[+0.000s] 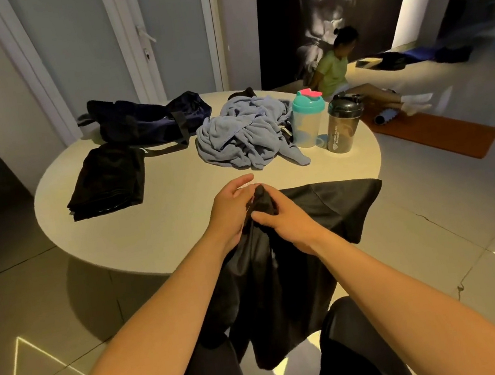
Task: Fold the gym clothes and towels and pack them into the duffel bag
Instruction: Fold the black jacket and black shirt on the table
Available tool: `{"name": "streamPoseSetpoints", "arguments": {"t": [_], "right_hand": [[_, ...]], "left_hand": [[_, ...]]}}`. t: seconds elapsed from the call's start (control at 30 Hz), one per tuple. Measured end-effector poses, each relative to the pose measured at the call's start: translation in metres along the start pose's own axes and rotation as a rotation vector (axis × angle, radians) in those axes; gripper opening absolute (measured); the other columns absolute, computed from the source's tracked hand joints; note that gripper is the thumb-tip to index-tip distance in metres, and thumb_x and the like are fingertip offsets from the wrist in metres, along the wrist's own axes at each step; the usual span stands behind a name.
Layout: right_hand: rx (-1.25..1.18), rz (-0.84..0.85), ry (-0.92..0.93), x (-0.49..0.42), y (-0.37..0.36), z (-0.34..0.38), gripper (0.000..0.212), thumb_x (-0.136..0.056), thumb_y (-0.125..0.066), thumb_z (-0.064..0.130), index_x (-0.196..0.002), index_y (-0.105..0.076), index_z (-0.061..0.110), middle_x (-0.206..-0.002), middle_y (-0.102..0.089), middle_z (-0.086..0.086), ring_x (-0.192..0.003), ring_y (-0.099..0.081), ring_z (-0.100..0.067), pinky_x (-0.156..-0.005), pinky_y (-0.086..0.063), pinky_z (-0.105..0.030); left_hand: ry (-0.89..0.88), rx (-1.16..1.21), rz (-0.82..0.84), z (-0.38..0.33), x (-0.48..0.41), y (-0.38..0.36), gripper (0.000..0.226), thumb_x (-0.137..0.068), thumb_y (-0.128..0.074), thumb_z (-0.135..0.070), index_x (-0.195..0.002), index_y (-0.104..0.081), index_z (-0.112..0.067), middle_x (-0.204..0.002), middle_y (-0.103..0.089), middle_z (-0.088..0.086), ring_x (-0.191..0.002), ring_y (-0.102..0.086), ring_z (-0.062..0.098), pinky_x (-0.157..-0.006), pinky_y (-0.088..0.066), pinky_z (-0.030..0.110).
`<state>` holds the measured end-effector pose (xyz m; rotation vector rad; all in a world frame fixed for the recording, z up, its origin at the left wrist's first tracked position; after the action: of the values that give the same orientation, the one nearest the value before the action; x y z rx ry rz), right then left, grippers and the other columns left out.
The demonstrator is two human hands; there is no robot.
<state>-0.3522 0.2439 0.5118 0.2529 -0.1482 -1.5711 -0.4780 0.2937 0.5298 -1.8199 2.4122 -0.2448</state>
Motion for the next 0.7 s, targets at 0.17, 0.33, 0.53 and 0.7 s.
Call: {"name": "streamPoseSetpoints", "arguments": {"t": [0.17,0.33,0.53,0.7], "right_hand": [[-0.052,-0.297,-0.082,0.005,0.023,0.016,0.032,-0.102,-0.044,0.005,-0.123,-0.059,0.024,-0.117,-0.064,0.006,-0.104,-0.06,-0.007,-0.082,-0.045,-0.014],[-0.492,-0.277,-0.126,0.009,0.042,0.028,0.035,-0.102,-0.045,0.005,-0.119,-0.065,0.028,-0.116,-0.072,-0.001,-0.11,-0.067,-0.022,-0.096,-0.055,-0.037],[-0.689,-0.321,-0.121,0.01,0.061,0.037,0.032,-0.102,-0.045,0.009,-0.125,-0.064,0.019,-0.11,-0.072,-0.01,-0.099,-0.069,-0.024,-0.088,-0.058,-0.04],[-0.301,-0.583,-0.066,0.003,0.073,0.038,0.03,-0.095,-0.046,0.002,-0.116,-0.061,0.017,-0.11,-0.067,-0.006,-0.1,-0.064,-0.022,-0.086,-0.054,-0.035]], "left_hand": [[-0.134,-0.349,-0.105,0.009,0.0,-0.002,0.048,-0.1,-0.043,0.0,-0.133,-0.059,-0.031,-0.135,-0.06,-0.008,-0.126,-0.055,0.008,-0.106,-0.05,0.037],[0.116,-0.284,0.165,0.041,-0.01,-0.017,0.05,-0.101,-0.051,-0.022,-0.146,-0.043,-0.041,-0.149,-0.048,-0.005,-0.13,-0.051,0.015,-0.106,-0.05,0.04],[0.142,-0.214,0.284,0.036,0.007,-0.039,0.032,-0.102,-0.051,-0.039,-0.118,-0.068,-0.018,-0.112,-0.072,0.009,-0.113,-0.064,0.03,-0.097,-0.053,0.042],[0.053,-0.236,0.024,0.013,0.004,-0.025,0.021,-0.1,-0.051,-0.03,-0.109,-0.069,-0.023,-0.101,-0.075,0.005,-0.102,-0.069,0.026,-0.09,-0.058,0.042]]}}
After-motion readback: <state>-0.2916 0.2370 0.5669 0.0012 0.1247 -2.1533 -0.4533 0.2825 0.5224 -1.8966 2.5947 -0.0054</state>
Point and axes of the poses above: each hand's wrist, its own x-axis away from the middle knuckle, its own y-axis out of the back of the hand, z = x × y, the point moved 2 cm from there along -x, towards the middle knuckle
